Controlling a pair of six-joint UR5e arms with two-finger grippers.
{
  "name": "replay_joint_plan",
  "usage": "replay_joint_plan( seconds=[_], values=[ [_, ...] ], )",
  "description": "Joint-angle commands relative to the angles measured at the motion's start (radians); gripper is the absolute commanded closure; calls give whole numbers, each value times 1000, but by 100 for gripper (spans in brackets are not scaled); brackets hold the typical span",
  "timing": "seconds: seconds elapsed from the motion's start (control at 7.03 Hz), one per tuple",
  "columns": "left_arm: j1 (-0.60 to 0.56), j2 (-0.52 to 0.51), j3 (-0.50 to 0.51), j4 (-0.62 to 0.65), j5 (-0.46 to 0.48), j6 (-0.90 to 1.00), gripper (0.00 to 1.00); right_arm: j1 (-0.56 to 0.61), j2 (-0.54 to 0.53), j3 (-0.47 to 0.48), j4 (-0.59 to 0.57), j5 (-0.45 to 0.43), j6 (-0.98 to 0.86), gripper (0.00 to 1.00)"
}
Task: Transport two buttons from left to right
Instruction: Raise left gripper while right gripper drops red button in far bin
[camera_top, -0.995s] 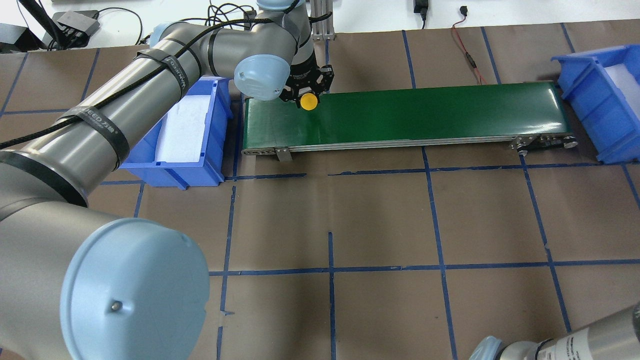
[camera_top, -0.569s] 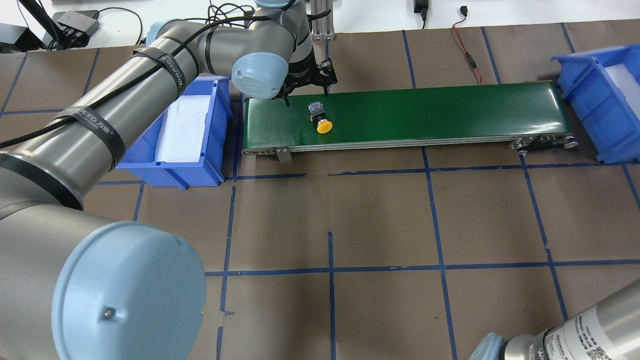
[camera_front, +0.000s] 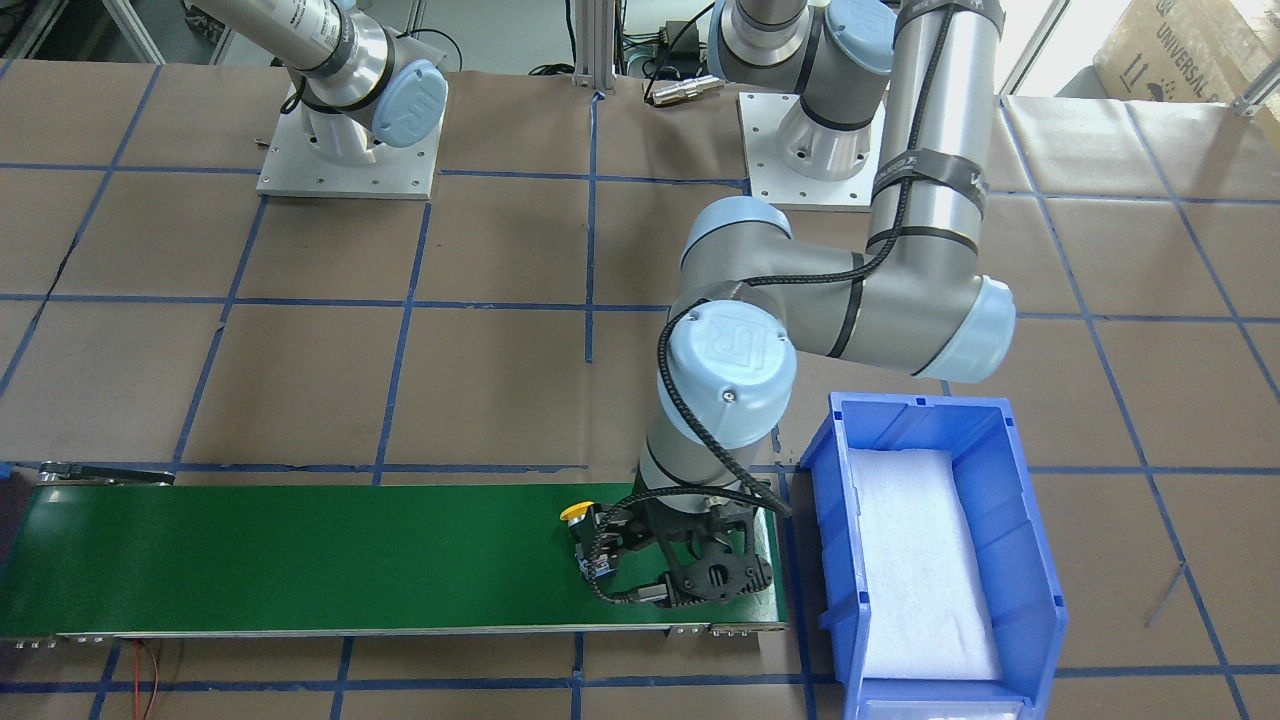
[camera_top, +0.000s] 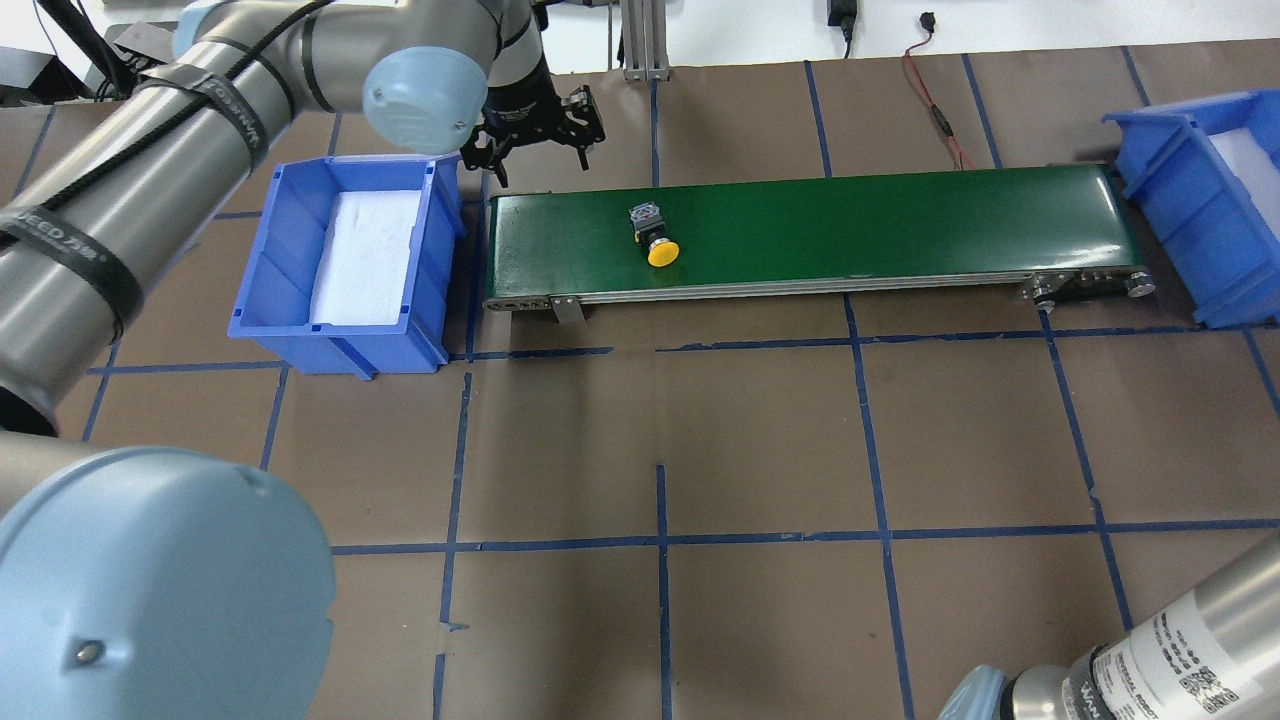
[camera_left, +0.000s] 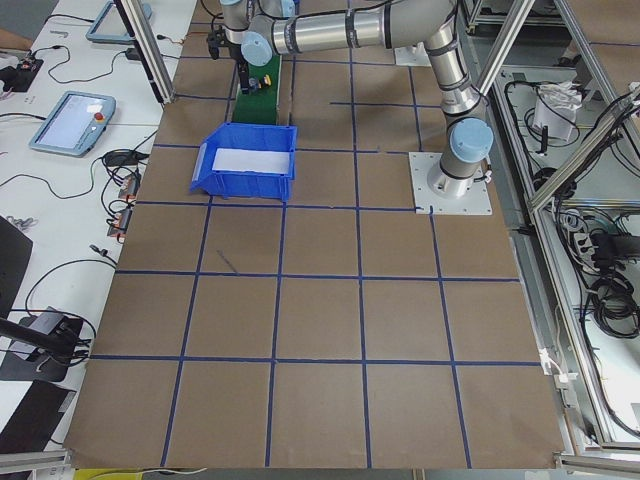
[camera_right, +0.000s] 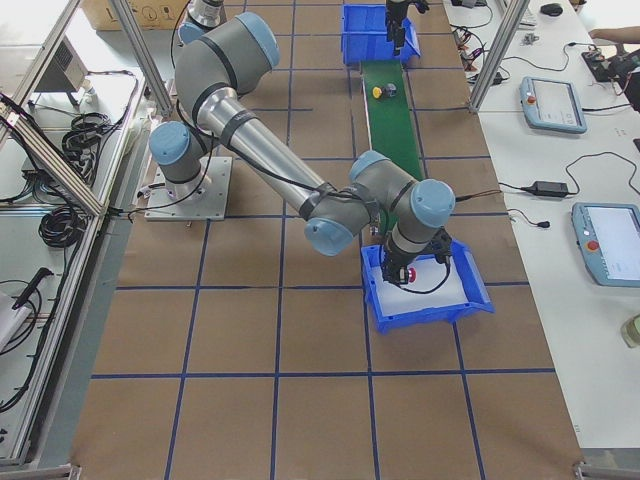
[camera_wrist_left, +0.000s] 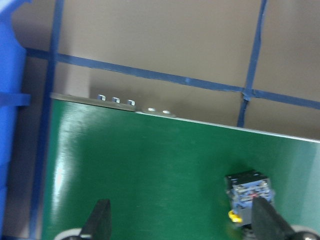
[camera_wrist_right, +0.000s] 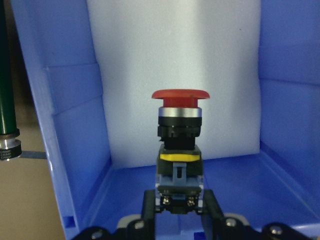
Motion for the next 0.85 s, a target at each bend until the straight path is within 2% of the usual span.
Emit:
replay_joint_plan(
  seconds=[0.0, 0.43, 0.57, 0.71],
  values=[
    [73, 109, -13, -160, 2, 124, 0, 2, 42, 3, -33, -1, 0, 92],
    [156, 304, -197, -165, 5, 127, 0, 8, 79, 1, -75, -1, 0, 92],
    [190, 344, -208, -197, 5, 147, 0, 8, 93, 0, -82, -1, 1, 92],
    [207, 370, -199, -247, 6, 156, 0, 9, 93, 0, -83, 0, 2, 87]
  ],
)
